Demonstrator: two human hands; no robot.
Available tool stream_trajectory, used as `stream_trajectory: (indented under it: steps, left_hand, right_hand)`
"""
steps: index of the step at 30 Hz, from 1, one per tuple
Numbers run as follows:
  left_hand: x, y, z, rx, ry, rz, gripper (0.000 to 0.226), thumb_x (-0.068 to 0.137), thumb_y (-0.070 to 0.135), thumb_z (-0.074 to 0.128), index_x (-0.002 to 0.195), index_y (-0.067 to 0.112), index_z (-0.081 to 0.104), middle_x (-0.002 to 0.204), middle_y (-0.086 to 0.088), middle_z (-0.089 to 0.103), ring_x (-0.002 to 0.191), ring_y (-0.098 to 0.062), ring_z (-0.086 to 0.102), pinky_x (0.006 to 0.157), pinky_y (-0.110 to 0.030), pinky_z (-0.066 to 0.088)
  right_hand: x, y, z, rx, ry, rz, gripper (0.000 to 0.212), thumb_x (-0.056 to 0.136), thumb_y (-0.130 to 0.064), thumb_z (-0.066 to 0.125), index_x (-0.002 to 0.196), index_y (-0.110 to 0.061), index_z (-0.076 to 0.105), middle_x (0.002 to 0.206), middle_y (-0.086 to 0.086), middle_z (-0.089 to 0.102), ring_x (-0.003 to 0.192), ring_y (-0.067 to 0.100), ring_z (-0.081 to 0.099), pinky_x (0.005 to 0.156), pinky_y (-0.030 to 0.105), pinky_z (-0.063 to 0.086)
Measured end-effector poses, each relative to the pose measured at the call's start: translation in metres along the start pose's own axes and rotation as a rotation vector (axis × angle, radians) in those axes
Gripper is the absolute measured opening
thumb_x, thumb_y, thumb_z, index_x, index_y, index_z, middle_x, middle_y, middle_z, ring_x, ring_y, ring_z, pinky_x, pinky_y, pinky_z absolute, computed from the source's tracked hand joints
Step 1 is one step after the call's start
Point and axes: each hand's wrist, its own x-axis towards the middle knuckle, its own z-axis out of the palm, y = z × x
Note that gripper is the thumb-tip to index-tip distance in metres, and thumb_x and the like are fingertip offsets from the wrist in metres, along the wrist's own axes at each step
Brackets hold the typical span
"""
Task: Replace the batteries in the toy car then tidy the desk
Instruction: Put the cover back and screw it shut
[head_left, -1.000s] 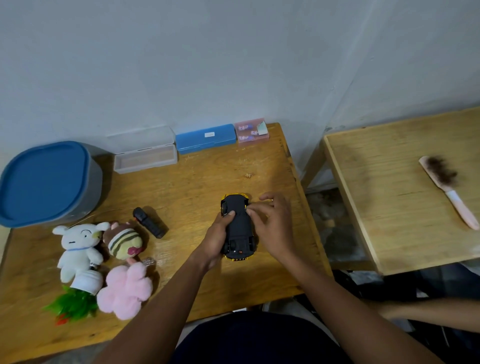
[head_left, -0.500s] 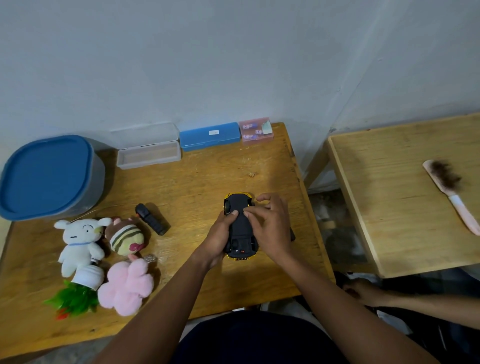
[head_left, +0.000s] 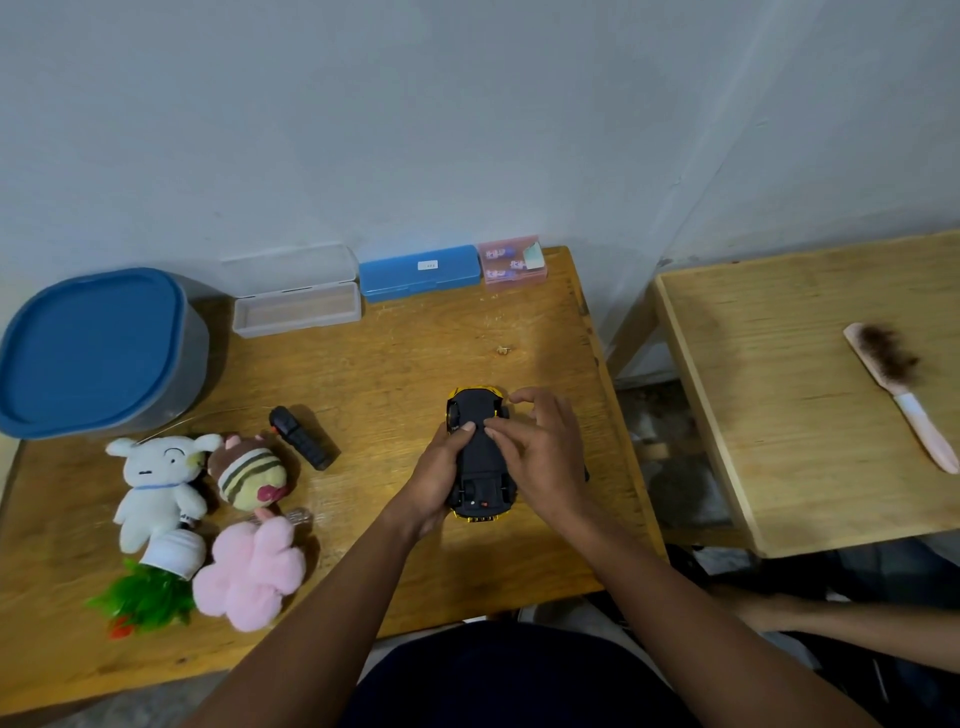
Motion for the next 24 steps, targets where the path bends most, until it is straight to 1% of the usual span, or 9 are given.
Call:
stream_trajectory:
  steps: [2,5,7,9,11,14,17,19,24]
  left_hand:
    - [0.0,0.0,0.0,-0.003,0.001,0.001,0.038,0.104,0.037,0.051,0.138,0.021,0.052,0.127,-0.016,0.068,0.11,-0.036,0.069,0.085,-0.048,0.061]
    - [-0.002,0.001,0.001,-0.017,-0.009,0.001,0.037,0.104,0.037,0.051,0.138,0.022,0.051,0.127,-0.015,0.068,0.107,-0.034,0.07,0.078,-0.044,0.061]
    - [-0.003,0.001,0.001,-0.025,-0.013,0.004,0.037,0.105,0.036,0.05,0.139,0.022,0.051,0.128,-0.015,0.067,0.105,-0.034,0.071,0.076,-0.042,0.06]
    - [-0.004,0.002,0.002,-0.026,-0.017,0.007,0.036,0.105,0.036,0.05,0.139,0.023,0.051,0.128,-0.015,0.067,0.106,-0.035,0.07,0.077,-0.044,0.061]
    - [-0.005,0.002,0.002,-0.03,-0.022,0.012,0.036,0.105,0.035,0.049,0.139,0.023,0.05,0.129,-0.016,0.066,0.109,-0.038,0.069,0.081,-0.047,0.062]
    - [-0.006,0.002,0.002,-0.019,-0.024,0.019,0.035,0.106,0.035,0.049,0.139,0.024,0.05,0.128,-0.015,0.067,0.109,-0.038,0.069,0.081,-0.047,0.061]
    - [-0.006,0.001,0.002,-0.008,-0.024,0.027,0.035,0.105,0.035,0.049,0.138,0.024,0.051,0.127,-0.014,0.067,0.103,-0.033,0.071,0.079,-0.045,0.061]
    - [-0.007,0.001,0.002,-0.01,-0.021,0.03,0.034,0.105,0.035,0.05,0.137,0.024,0.052,0.126,-0.014,0.068,0.103,-0.032,0.071,0.082,-0.047,0.061]
    - [-0.007,0.001,0.002,-0.01,-0.023,0.04,0.032,0.105,0.034,0.049,0.135,0.024,0.053,0.122,-0.012,0.069,0.099,-0.029,0.072,0.079,-0.044,0.061]
  right_hand:
    - [0.0,0.002,0.0,0.016,-0.013,0.005,0.015,0.092,-0.03,0.067,0.102,-0.026,0.078,0.119,0.002,0.057,0.103,0.024,0.05,0.077,0.04,0.049]
    - [-0.001,0.005,-0.002,0.093,-0.051,0.066,0.02,0.093,-0.032,0.067,0.11,-0.026,0.076,0.124,-0.002,0.053,0.105,0.019,0.047,0.081,0.036,0.048]
    - [-0.002,0.006,-0.003,0.16,-0.056,0.139,0.023,0.091,-0.031,0.069,0.113,-0.026,0.075,0.124,-0.004,0.051,0.11,0.015,0.044,0.086,0.029,0.046]
    - [-0.001,0.005,-0.004,0.235,-0.056,0.213,0.021,0.091,-0.032,0.07,0.111,-0.028,0.075,0.123,-0.008,0.048,0.114,0.01,0.041,0.089,0.019,0.039]
    - [0.001,0.002,-0.003,0.286,-0.056,0.269,0.017,0.091,-0.034,0.069,0.106,-0.03,0.075,0.12,-0.012,0.047,0.115,0.007,0.041,0.09,0.015,0.036]
    - [0.007,-0.003,-0.002,0.329,-0.053,0.327,0.012,0.09,-0.036,0.07,0.1,-0.033,0.075,0.116,-0.01,0.047,0.116,0.011,0.042,0.093,0.026,0.04]
    - [0.01,-0.005,0.0,0.382,-0.053,0.37,0.01,0.087,-0.035,0.072,0.097,-0.034,0.075,0.113,-0.007,0.048,0.116,0.014,0.045,0.093,0.036,0.047]
    - [0.009,-0.004,0.003,0.407,-0.056,0.371,0.01,0.086,-0.036,0.073,0.096,-0.036,0.075,0.111,-0.006,0.048,0.115,0.017,0.048,0.092,0.042,0.05]
    - [0.01,-0.005,0.005,0.422,-0.046,0.399,0.009,0.083,-0.034,0.077,0.092,-0.036,0.076,0.107,-0.007,0.048,0.112,0.018,0.05,0.09,0.044,0.051]
